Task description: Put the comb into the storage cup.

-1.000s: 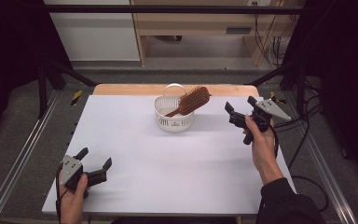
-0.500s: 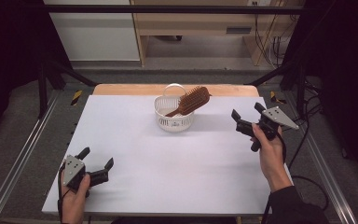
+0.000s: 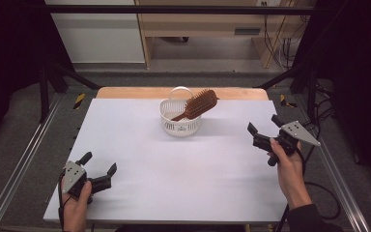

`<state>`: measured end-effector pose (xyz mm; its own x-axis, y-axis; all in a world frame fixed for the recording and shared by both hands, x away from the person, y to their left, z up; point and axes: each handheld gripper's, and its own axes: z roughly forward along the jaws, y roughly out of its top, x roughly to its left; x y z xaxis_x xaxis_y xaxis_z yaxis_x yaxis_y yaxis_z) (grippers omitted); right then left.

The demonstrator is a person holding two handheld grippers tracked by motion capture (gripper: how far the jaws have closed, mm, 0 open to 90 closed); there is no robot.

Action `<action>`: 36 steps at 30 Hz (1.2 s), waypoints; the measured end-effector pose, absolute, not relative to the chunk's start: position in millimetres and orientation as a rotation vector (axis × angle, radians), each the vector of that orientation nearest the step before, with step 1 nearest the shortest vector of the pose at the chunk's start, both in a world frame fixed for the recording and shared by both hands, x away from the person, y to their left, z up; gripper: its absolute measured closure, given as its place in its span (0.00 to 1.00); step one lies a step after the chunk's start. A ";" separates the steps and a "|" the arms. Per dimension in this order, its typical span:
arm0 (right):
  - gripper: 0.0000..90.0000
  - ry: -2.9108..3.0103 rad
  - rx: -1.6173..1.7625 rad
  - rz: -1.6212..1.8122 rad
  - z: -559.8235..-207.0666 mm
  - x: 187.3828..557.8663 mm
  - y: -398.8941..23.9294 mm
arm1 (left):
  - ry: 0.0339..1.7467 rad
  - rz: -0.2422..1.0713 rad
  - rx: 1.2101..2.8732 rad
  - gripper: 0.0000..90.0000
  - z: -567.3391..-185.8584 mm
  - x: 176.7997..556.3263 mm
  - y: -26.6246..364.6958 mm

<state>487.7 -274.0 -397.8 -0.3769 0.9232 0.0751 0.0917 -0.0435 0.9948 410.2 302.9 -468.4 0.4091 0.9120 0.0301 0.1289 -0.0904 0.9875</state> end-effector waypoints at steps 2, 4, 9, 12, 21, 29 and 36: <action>0.05 1.529 1.094 1.495 -400.6 483.5 -276.3 | 0.957 0.858 1.516 0.02 -467.6 409.8 303.5; 0.05 1.526 1.096 1.500 -403.5 478.9 -279.0 | 0.951 0.855 1.504 0.02 -466.8 409.2 304.0; 0.05 1.516 1.101 1.496 -412.6 469.6 -286.2 | 0.948 0.867 1.496 0.02 -466.3 408.1 304.8; 0.05 1.513 1.120 1.498 -419.0 464.2 -289.5 | 0.920 0.888 1.509 0.02 -466.9 407.7 304.0; 0.04 1.502 1.160 1.497 -433.4 451.7 -294.0 | 0.897 0.881 1.505 0.02 -463.5 404.7 301.6; 0.03 1.554 1.113 1.474 -442.4 438.9 -290.2 | 0.899 0.876 1.484 0.02 -461.4 402.0 305.7; 0.03 1.587 1.062 1.483 -441.7 432.8 -286.0 | 0.885 0.875 1.483 0.02 -460.5 399.7 307.0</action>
<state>432.8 -286.0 -441.7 -0.4117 0.9106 0.0362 0.0980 0.0047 0.9952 399.7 307.0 -460.5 0.4390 0.8974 0.0433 0.0531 -0.0740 0.9958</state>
